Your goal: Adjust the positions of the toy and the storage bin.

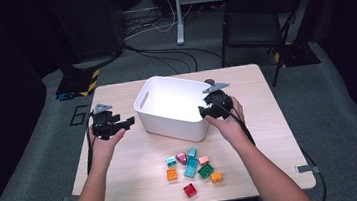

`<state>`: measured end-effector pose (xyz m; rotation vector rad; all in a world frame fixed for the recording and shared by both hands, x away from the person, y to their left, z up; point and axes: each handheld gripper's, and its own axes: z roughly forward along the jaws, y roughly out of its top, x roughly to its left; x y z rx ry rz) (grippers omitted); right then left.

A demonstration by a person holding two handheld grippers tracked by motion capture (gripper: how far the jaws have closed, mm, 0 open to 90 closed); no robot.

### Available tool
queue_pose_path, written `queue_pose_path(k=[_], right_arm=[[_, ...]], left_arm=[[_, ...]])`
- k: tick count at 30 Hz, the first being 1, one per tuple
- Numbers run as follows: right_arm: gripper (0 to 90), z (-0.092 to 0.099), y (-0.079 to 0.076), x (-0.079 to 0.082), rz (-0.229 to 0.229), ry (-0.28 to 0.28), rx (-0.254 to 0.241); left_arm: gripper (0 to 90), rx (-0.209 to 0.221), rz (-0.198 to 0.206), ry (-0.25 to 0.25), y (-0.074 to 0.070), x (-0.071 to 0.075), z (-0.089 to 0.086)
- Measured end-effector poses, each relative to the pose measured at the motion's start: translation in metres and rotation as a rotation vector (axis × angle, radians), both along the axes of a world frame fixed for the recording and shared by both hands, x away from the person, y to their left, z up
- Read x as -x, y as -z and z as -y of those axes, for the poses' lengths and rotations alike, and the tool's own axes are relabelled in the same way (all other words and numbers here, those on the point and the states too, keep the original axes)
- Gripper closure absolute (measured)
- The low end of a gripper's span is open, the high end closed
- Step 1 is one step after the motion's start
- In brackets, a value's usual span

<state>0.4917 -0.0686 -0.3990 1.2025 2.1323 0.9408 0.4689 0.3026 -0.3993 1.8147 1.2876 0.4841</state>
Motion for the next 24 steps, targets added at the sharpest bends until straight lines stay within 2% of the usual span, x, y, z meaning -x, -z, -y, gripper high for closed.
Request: queue_pose_path(k=[1, 3, 4, 7, 10, 11, 14, 15, 16, 19, 20, 21, 23, 24], right_arm=[[39.3, 0.003, 0.001, 0.001, 0.019, -0.007, 0.005], [41.7, 0.008, 0.002, 0.002, 0.026, -0.01, 0.008], [44.4, 0.012, 0.005, 0.0, 0.008, -0.013, 0.035], [44.3, 0.015, 0.008, -0.001, -0.008, -0.013, 0.028], [43.2, 0.021, 0.006, 0.003, 0.001, -0.024, 0.001], [42.9, 0.023, 0.002, 0.008, 0.008, -0.028, -0.031], [40.5, 0.026, -0.003, 0.016, 0.011, -0.034, -0.055], [40.5, 0.026, -0.003, 0.016, 0.011, -0.034, -0.055], [40.7, 0.026, -0.003, 0.019, -0.016, -0.042, -0.058], [43.1, 0.025, -0.001, 0.023, -0.018, -0.058, -0.06], [42.3, 0.023, -0.001, 0.024, -0.017, -0.057, -0.06], [42.3, 0.023, -0.001, 0.024, -0.017, -0.057, -0.06], [42.2, 0.021, 0.0, 0.023, -0.016, -0.053, -0.054], [43.6, 0.021, 0.002, 0.02, -0.028, -0.057, -0.067]], left_arm=[[32.4, -0.005, 0.001, 0.003, -0.003, -0.001, 0.001], [32.3, -0.006, 0.006, 0.003, -0.007, -0.002, 0.004], [31.9, 0.002, 0.003, 0.006, -0.009, -0.007, 0.008], [31.5, 0.013, -0.004, 0.018, -0.01, -0.013, 0.014], [31.5, 0.032, -0.02, 0.049, -0.007, -0.021, 0.026], [31.7, 0.04, -0.034, 0.063, -0.004, -0.025, 0.031], [33.7, 0.029, -0.05, 0.079, 0.002, -0.03, 0.039], [34.5, 0.029, -0.05, 0.079, 0.002, -0.03, 0.039], [35.9, 0.02, -0.058, 0.085, 0.005, -0.032, 0.041], [38.3, 0.048, -0.068, 0.084, 0.008, -0.034, 0.044], [41.9, 0.043, -0.069, 0.11, 0.008, -0.033, 0.045], [43.8, 0.043, -0.069, 0.11, 0.008, -0.033, 0.045], [43.1, 0.028, -0.069, 0.124, 0.007, -0.03, 0.047], [42.7, -0.003, -0.065, 0.127, 0.005, -0.026, 0.048]])
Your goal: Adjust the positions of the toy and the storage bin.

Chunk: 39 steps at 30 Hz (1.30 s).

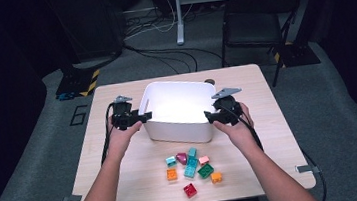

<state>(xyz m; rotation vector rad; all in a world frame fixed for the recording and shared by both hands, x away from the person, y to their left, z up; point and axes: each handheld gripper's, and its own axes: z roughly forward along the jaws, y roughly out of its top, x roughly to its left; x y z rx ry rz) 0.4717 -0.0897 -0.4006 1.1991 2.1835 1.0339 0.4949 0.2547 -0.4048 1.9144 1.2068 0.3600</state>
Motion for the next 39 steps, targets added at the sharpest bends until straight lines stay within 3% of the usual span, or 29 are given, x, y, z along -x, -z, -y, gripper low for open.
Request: queue_pose_path(k=[5, 11, 13, 16, 19, 23, 24, 25, 26, 29, 30, 31, 32, 34, 38, 39], right_arm=[[45.4, -0.003, 0.003, -0.004, 0.009, -0.016, 0.03], [52.7, -0.001, 0.008, -0.016, 0.016, -0.044, 0.06], [53.8, 0.0, 0.009, -0.019, 0.008, -0.04, 0.058], [55.7, 0.005, 0.01, -0.024, -0.014, -0.039, 0.014], [55.2, 0.005, 0.009, -0.024, -0.011, -0.037, 0.01], [50.8, 0.007, 0.009, -0.026, -0.007, -0.022, 0.028], [46.9, 0.011, 0.007, -0.027, -0.036, -0.01, -0.007], [46.9, 0.011, 0.007, -0.027, -0.036, -0.01, -0.007], [46.8, 0.015, 0.001, -0.025, -0.033, -0.015, -0.035], [46.1, 0.017, -0.005, -0.019, -0.013, -0.001, -0.052], [41.0, 0.018, -0.01, -0.009, 0.032, 0.013, -0.048], [41.0, 0.018, -0.01, -0.009, 0.032, 0.013, -0.048], [41.0, 0.019, -0.014, 0.001, 0.068, 0.015, -0.042], [41.0, 0.02, -0.016, 0.007, 0.078, 0.013, -0.05], [47.3, 0.024, -0.023, 0.034, 0.114, -0.019, -0.058], [47.3, 0.024, -0.023, 0.034, 0.114, -0.019, -0.058]], left_arm=[[40.7, -0.014, 0.015, -0.01, 0.001, 0.011, 0.0], [40.2, -0.008, -0.006, -0.004, 0.008, 0.026, 0.0], [37.5, 0.019, -0.008, -0.005, 0.011, 0.029, 0.001], [37.8, 0.012, 0.004, -0.019, 0.011, 0.03, 0.001], [39.3, 0.013, 0.0, -0.023, 0.013, 0.028, 0.003], [38.5, 0.02, 0.001, 0.001, 0.013, 0.029, 0.008], [38.7, 0.033, 0.005, 0.018, 0.014, 0.028, 0.008], [38.7, 0.033, 0.005, 0.018, 0.014, 0.028, 0.008], [39.0, 0.042, 0.015, 0.022, 0.014, 0.028, 0.007], [39.8, 0.064, 0.027, 0.018, 0.012, 0.03, 0.005], [41.1, 0.069, 0.037, 0.022, 0.01, 0.031, 0.004], [41.1, 0.072, 0.05, 0.023, 0.009, 0.032, 0.003], [41.8, 0.07, 0.071, 0.022, 0.005, 0.034, -0.001], [42.0, 0.077, 0.076, 0.015, 0.003, 0.035, -0.002], [43.5, 0.079, 0.089, 0.023, -0.008, 0.043, -0.015], [43.7, 0.079, 0.089, 0.023, -0.008, 0.043, -0.015]])
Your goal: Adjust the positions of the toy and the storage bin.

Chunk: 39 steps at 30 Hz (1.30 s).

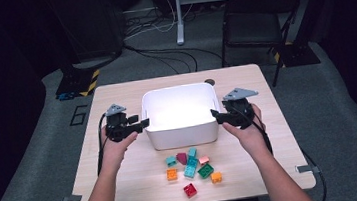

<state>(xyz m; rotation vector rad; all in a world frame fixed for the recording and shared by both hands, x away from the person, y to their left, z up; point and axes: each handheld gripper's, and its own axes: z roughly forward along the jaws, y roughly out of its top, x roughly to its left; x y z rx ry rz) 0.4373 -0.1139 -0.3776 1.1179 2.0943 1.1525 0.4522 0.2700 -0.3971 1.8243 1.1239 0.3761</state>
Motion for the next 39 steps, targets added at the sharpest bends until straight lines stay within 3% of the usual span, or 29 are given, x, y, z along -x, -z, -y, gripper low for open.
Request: queue_pose_path(k=[2, 5, 8, 9, 12, 15, 21, 27, 32, 36, 39], right_arm=[[51.8, 0.003, -0.002, 0.009, 0.017, -0.025, 0.003], [53.0, 0.006, -0.003, 0.02, 0.006, -0.071, 0.01], [53.1, 0.007, 0.002, 0.027, 0.015, -0.066, 0.039], [55.7, 0.009, 0.007, 0.03, 0.014, -0.062, 0.025], [55.7, 0.01, 0.014, 0.033, -0.009, -0.07, 0.004], [53.6, 0.006, 0.028, 0.04, -0.062, -0.09, 0.036], [53.7, 0.005, 0.045, 0.05, -0.065, -0.114, 0.029], [54.7, 0.001, 0.063, 0.058, -0.087, -0.159, 0.067], [58.1, -0.009, 0.086, 0.056, -0.171, -0.208, 0.091], [59.0, -0.013, 0.091, 0.056, -0.144, -0.213, 0.117], [60.5, -0.013, 0.092, 0.057, -0.155, -0.235, 0.077]], left_arm=[[44.0, 0.007, 0.005, -0.002, -0.002, 0.003, -0.005], [46.3, -0.016, 0.041, 0.01, -0.003, 0.007, -0.01], [47.4, -0.026, 0.057, 0.004, -0.003, 0.009, -0.013], [47.4, -0.03, 0.074, 0.002, -0.002, 0.01, -0.016], [47.0, -0.016, 0.064, 0.015, 0.0, 0.01, -0.018], [47.0, -0.018, 0.062, 0.026, 0.001, 0.011, -0.018], [46.9, -0.024, 0.048, 0.015, -0.003, 0.013, -0.017], [44.8, -0.015, 0.052, 0.0, -0.006, 0.015, -0.016], [44.7, -0.016, 0.064, -0.005, -0.008, 0.016, -0.014], [45.4, -0.014, 0.057, 0.006, -0.007, 0.016, -0.013], [45.6, -0.016, 0.051, 0.012, -0.005, 0.015, -0.013]])
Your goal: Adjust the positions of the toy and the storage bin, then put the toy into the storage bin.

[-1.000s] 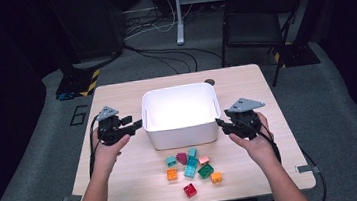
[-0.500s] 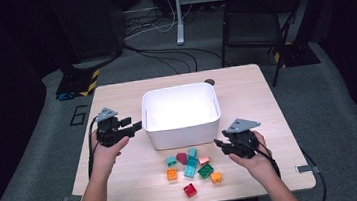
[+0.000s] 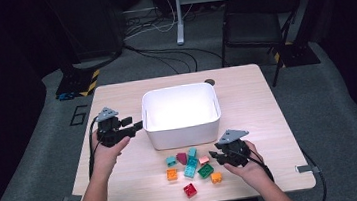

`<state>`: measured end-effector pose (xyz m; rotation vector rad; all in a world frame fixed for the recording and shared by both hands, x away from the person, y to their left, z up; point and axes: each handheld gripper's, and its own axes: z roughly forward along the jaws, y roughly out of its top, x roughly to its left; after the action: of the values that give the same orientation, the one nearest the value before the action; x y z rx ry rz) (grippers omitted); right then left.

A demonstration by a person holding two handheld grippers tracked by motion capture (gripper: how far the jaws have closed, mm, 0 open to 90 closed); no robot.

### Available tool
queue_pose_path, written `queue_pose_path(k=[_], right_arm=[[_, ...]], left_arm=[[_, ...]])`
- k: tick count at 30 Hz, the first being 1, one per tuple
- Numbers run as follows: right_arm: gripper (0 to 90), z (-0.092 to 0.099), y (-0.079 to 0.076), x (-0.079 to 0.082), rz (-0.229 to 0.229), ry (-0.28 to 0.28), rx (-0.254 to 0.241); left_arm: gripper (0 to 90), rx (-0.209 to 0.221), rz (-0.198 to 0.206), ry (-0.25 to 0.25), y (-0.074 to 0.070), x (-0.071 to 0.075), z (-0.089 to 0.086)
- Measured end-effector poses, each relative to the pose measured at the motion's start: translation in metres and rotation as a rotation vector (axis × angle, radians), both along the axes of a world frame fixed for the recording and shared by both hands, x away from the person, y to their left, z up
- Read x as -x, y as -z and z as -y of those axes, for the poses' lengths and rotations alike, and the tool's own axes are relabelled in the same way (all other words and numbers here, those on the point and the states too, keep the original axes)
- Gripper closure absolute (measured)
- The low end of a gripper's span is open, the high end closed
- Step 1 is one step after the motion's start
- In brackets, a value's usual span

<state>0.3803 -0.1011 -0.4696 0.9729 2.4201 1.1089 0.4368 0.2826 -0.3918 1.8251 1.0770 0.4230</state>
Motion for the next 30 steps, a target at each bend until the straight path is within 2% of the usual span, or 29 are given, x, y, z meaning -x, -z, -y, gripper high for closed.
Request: queue_pose_path(k=[2, 7, 10, 15, 22, 29, 30], right_arm=[[60.4, -0.002, 0.002, 0.0, -0.015, -0.012, -0.011], [60.4, -0.008, 0.009, 0.0, -0.041, -0.051, 0.001], [59.7, -0.013, 0.01, 0.002, -0.051, -0.078, 0.008], [56.2, -0.023, 0.012, 0.007, -0.045, -0.101, 0.059], [55.1, -0.025, 0.017, 0.008, -0.07, -0.082, 0.077], [50.5, -0.023, 0.025, 0.007, -0.071, -0.058, 0.107], [50.5, -0.023, 0.026, 0.007, -0.075, -0.047, 0.095]], left_arm=[[45.9, 0.0, -0.001, -0.002, 0.001, -0.001, -0.001], [45.9, 0.006, -0.007, -0.003, 0.002, -0.002, -0.001], [45.7, -0.002, -0.004, -0.022, 0.002, -0.002, -0.004], [45.3, 0.007, -0.002, -0.031, 0.002, -0.002, -0.006], [43.8, 0.008, -0.005, -0.036, 0.003, -0.005, -0.007], [42.6, 0.016, -0.004, -0.046, 0.003, -0.008, -0.009], [42.6, 0.025, -0.005, -0.054, 0.003, -0.008, -0.01]])
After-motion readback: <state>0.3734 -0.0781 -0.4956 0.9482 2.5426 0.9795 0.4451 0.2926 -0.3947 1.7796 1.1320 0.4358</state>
